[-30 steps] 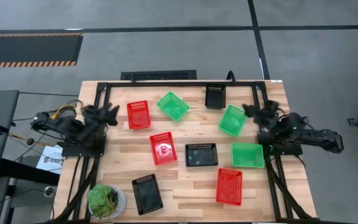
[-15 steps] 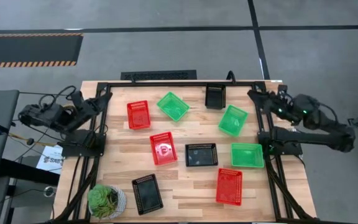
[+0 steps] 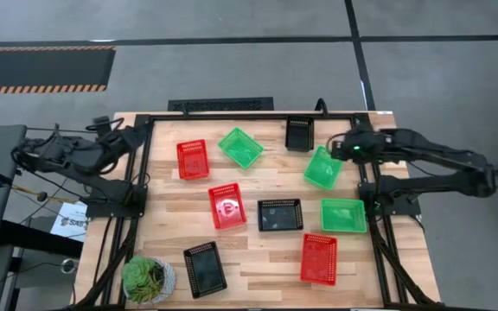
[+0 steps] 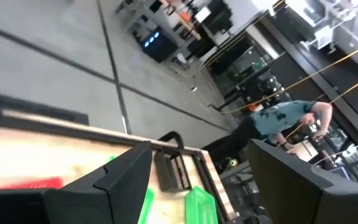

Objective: Stack baskets by color
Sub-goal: Stack the middle green bin on top of the top green bin

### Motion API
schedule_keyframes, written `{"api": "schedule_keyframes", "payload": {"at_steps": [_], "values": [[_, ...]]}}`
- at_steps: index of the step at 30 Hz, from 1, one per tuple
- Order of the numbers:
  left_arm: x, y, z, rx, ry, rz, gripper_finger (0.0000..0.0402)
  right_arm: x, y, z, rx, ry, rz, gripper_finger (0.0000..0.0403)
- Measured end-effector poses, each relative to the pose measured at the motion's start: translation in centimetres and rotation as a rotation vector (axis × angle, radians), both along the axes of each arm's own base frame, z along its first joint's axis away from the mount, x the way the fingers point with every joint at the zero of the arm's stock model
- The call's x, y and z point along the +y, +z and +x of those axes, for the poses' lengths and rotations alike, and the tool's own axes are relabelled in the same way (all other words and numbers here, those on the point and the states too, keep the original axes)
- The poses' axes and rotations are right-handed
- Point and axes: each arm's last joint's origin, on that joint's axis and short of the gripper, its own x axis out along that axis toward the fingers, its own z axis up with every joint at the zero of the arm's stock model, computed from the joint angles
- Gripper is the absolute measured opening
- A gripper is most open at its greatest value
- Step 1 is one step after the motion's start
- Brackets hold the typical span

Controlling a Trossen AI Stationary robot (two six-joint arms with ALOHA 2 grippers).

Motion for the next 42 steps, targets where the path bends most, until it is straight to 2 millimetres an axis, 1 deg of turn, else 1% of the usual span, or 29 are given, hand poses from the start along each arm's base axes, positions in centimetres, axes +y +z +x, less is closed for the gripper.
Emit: {"api": "schedule_keyframes", "payload": {"at_steps": [3, 7, 10, 13, 16, 20, 23, 25, 31, 35, 37, 39, 42], "values": [[0.1, -0.7, 0.2, 0.025, -0.003, -0.056, 0.0256, -0.3, -1.5, 1.4, 0.087, -0.011, 0.085, 0.0205], [0.2, -1.6, 0.6, 0.087, -0.005, -0.128, 0.0256, -0.5, -2.7, 2.6, 0.177, -0.009, 0.155, 0.0205], [0.3, -2.0, 0.8, 0.125, 0.006, -0.155, 0.0256, -0.6, -3.5, 3.0, 0.263, -0.036, 0.194, 0.0205], [0.4, -2.2, 1.1, 0.145, 0.016, -0.160, 0.0256, -0.5, -4.3, 3.1, 0.372, -0.074, 0.232, 0.0205], [0.4, -2.2, 1.3, 0.162, 0.025, -0.152, 0.0256, -0.6, -4.8, 3.4, 0.423, -0.089, 0.247, 0.0205], [0.5, -2.2, 1.4, 0.175, 0.030, -0.143, 0.0256, -0.9, -5.3, 4.0, 0.440, -0.101, 0.250, 0.0205], [0.5, -2.2, 1.4, 0.175, 0.030, -0.141, 0.0256, -1.2, -6.1, 4.3, 0.472, -0.113, 0.258, 0.0205], [0.5, -2.2, 1.4, 0.176, 0.030, -0.140, 0.0256, -1.3, -7.2, 4.3, 0.470, -0.119, 0.261, 0.0205], [0.5, -2.2, 1.4, 0.175, 0.029, -0.139, 0.0256, -1.5, -11.6, 3.9, 0.370, -0.129, 0.304, 0.0205], [0.5, -2.2, 1.4, 0.174, 0.030, -0.139, 0.0256, -1.3, -13.6, 3.2, 0.341, -0.152, 0.333, 0.0203], [0.5, -2.2, 1.4, 0.174, 0.030, -0.139, 0.0256, -1.2, -14.0, 3.1, 0.336, -0.151, 0.343, 0.0191], [0.5, -2.2, 1.4, 0.174, 0.030, -0.139, 0.0256, -1.2, -14.1, 3.1, 0.332, -0.150, 0.344, 0.0164], [0.5, -2.2, 1.4, 0.172, 0.036, -0.135, 0.0256, -1.2, -14.1, 3.2, 0.315, -0.148, 0.338, 0.0094]]}}
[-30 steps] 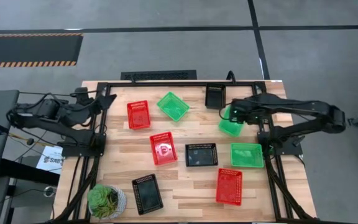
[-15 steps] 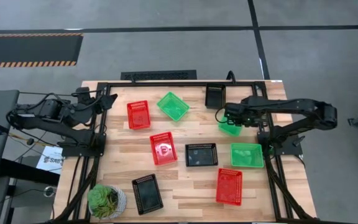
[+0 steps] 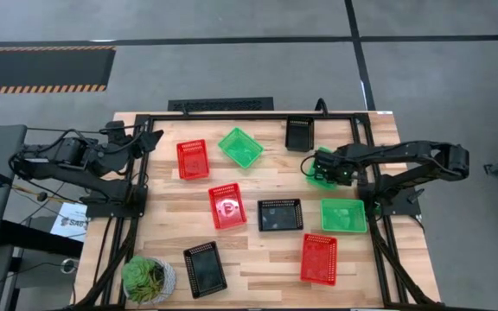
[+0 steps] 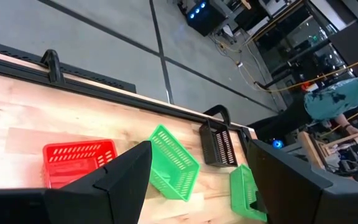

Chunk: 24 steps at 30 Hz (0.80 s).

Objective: Stack baskets by color
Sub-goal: Stack the middle green bin on top of the top green bin

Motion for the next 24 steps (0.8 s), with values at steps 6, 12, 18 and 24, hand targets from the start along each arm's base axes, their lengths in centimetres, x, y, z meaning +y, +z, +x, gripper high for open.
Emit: {"api": "schedule_keyframes", "payload": {"at_steps": [6, 12, 18, 24], "values": [[0.0, 0.0, 0.0, 0.006, -0.001, 0.007, 0.0256, -0.1, 0.1, 0.4, -0.044, 0.027, -0.006, 0.0017], [0.0, 0.0, 0.0, 0.006, -0.001, 0.007, 0.0256, 0.2, 2.8, 1.1, -0.149, 0.065, -0.027, 0.0006], [0.0, 0.0, 0.0, 0.008, -0.002, 0.008, 0.0256, 0.8, 9.6, 2.7, -0.377, 0.194, -0.112, 0.0004], [0.0, 0.0, 0.0, 0.010, 0.010, 0.022, 0.0256, -1.0, 16.2, 6.3, -0.532, 0.534, -0.354, 0.0003]]}}
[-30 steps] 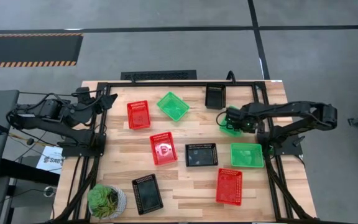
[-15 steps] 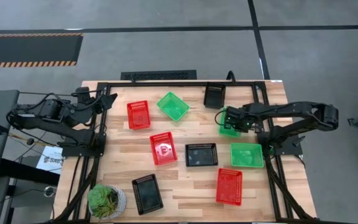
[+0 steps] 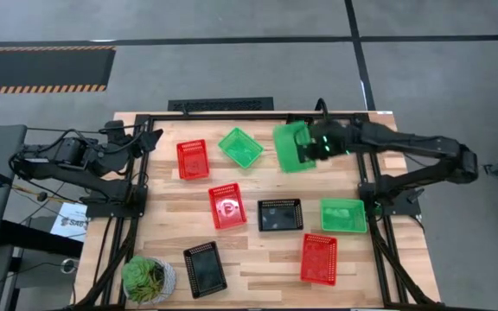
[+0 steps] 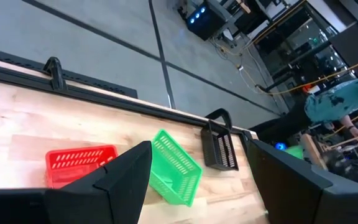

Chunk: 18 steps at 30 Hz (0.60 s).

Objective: Stack baskets by color
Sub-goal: Stack the middle green bin on top of the top green bin

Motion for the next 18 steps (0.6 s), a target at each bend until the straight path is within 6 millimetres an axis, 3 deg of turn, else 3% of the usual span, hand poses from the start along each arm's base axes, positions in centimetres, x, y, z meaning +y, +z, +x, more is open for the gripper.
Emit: {"api": "schedule_keyframes", "payload": {"at_steps": [4, 8, 14, 18], "values": [[0.0, 0.0, 0.0, 0.000, 0.000, 0.000, 0.0256, -3.0, 1.8, 3.4, 0.066, 0.151, -0.166, 0.0002], [0.0, 0.0, 0.0, 0.000, 0.000, 0.000, 0.0256, -5.8, 1.9, 7.6, 0.155, 0.316, -0.283, 0.0002], [0.0, 0.0, 0.0, 0.001, 0.000, 0.000, 0.0256, -8.2, -0.5, 13.7, 0.200, 0.562, -0.308, 0.0002], [0.0, 0.0, 0.0, 0.001, 0.000, 0.000, 0.0256, -9.4, -3.4, 16.6, 0.260, 0.665, -0.317, 0.0002]]}}
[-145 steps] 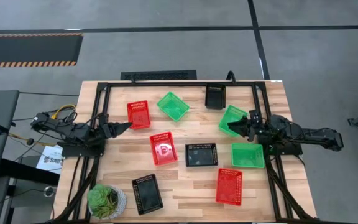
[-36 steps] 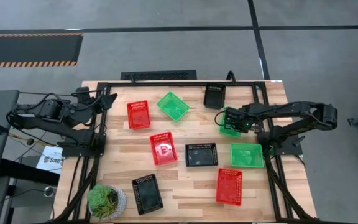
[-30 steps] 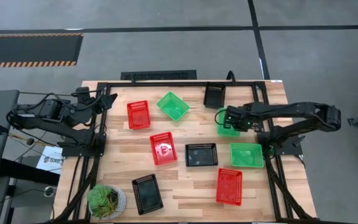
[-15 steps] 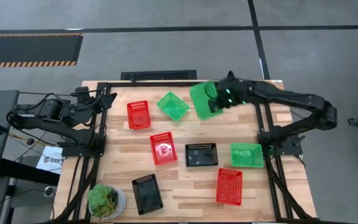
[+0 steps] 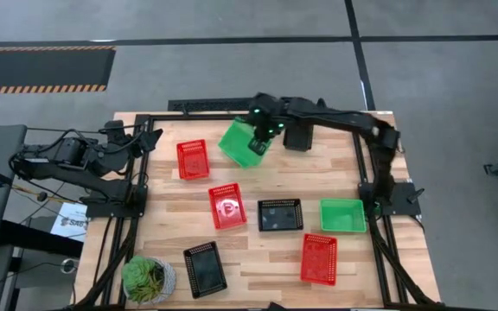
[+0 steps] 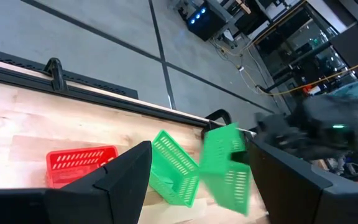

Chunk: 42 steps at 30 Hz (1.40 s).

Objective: Stack baskets by color
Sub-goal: Stack the middle green bin on top of the top green bin

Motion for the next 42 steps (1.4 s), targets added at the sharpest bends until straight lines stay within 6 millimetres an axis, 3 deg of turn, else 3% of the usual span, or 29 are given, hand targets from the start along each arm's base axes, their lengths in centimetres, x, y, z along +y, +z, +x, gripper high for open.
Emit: {"api": "schedule_keyframes", "payload": {"at_steps": [4, 8, 14, 26, 32, 42], "values": [[0.0, 0.0, 0.0, 0.000, 0.001, 0.000, 0.0256, -1.3, -2.5, 1.4, 0.056, 0.052, -0.004, 0.0002], [0.0, 0.0, 0.0, 0.000, 0.001, 0.000, 0.0256, -3.4, -4.2, 1.3, 0.079, 0.025, 0.023, 0.0002], [0.0, 0.0, 0.0, 0.002, 0.001, 0.002, 0.0256, -5.9, -4.1, 0.4, 0.024, -0.038, 0.054, 0.0002], [-0.1, -0.2, 0.5, 0.025, 0.005, 0.004, 0.0256, -3.9, -3.8, 2.0, -0.029, -0.057, 0.051, 0.0002], [-0.2, -0.4, 1.1, 0.047, 0.000, 0.003, 0.0256, -4.6, -3.9, 1.7, -0.034, -0.096, 0.058, 0.0002], [-0.2, -0.4, 1.3, 0.052, -0.005, -0.003, 0.0256, -4.0, -6.5, 1.5, 0.022, -0.097, 0.124, 0.0002]]}}
